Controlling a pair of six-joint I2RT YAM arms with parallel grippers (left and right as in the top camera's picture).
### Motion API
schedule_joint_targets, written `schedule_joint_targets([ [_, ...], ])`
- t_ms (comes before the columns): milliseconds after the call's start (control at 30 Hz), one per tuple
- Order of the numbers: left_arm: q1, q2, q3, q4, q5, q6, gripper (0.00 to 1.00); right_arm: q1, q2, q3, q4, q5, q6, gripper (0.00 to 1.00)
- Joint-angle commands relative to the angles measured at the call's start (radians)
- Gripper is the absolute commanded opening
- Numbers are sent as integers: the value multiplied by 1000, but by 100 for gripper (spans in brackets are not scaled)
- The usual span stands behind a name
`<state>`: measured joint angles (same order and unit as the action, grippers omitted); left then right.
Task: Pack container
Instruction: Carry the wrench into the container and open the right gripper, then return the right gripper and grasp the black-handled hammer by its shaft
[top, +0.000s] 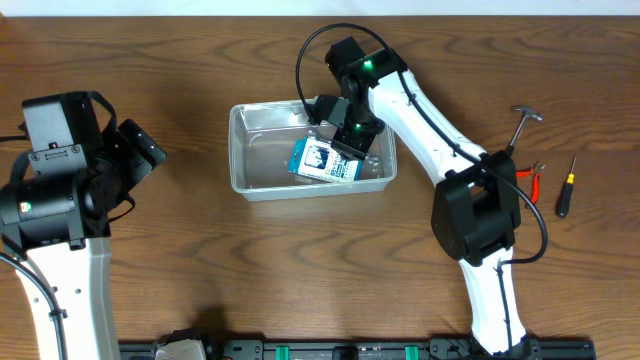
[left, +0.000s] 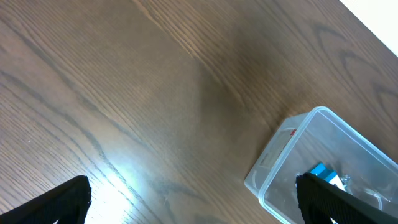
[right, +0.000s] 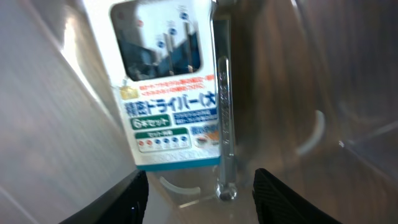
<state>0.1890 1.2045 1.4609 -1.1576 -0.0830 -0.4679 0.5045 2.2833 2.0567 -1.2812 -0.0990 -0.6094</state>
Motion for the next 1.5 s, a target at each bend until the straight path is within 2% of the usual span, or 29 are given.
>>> schedule_joint_targets([
  [0,4,4,-2,-5,-15,-1,98,-18,-91,58,10,106,82,58],
  [133,4,4,-2,-5,-15,-2,98,-103,-209,79,120,330,359,62],
  [233,4,4,-2,-5,-15,-2,98,-208,-267,79,156,360,579,77],
  [367,4,4,-2,-4,-15,-2,98,-383,-275,78,119,357,906,73],
  [400,4,4,-2,-4,-15,-2,98,-423,-268,76,94,356,983,68],
  [467,4,4,-2,-5,-15,-2,98,-507,-248,74,35,348,1107,65],
  [533,4,4,-2,-5,-15,-2,98,-573,-222,74,6,314,1129,75],
  [633,4,4,-2,-5,-15,-2,98,-656,-183,74,-11,251,1128,99],
  [667,4,4,-2,-5,-15,-2,98,-696,-159,73,-8,216,1128,99],
  [800,4,4,-2,-5,-15,-2,98,-744,-110,73,-1,180,1125,73],
  [833,4,4,-2,-5,-15,-2,98,-750,-98,73,6,178,1125,73],
  [900,4,4,-2,-5,-15,-2,98,-761,-70,73,16,179,1125,79],
  [1067,4,4,-2,-5,-15,-2,98,-769,8,73,17,177,1124,84],
  [1467,4,4,-2,-4,-15,-2,98,-769,182,73,25,167,1019,84],
])
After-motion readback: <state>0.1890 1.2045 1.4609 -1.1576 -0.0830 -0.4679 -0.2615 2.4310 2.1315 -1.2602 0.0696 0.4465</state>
